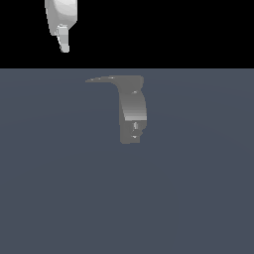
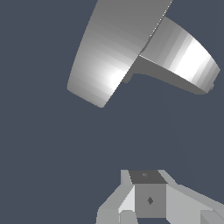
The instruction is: Turn on the faucet by rotating a designated handle.
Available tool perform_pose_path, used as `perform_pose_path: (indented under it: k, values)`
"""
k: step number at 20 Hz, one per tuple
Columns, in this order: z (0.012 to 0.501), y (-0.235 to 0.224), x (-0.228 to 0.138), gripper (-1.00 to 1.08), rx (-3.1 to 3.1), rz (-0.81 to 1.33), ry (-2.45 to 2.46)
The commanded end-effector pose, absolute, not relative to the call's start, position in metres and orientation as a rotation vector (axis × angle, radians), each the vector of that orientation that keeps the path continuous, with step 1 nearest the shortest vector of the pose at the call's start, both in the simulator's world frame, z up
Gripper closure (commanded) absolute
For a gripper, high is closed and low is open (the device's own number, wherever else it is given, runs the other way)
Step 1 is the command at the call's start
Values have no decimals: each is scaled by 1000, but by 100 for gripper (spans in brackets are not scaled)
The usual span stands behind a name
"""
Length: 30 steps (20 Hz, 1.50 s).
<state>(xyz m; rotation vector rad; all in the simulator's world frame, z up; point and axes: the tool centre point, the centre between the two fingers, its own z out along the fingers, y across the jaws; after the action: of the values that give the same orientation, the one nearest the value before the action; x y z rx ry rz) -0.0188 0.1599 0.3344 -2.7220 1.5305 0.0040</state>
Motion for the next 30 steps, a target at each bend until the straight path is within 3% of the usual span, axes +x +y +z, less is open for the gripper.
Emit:
perform_pose_path:
  k: [1,18,30]
  values:
    - [327,160,-4,108,-2682,3,1602]
    - [270,135,101,108,-2331,-3,2103]
    - [250,114,139,108,-2166,-2,2277]
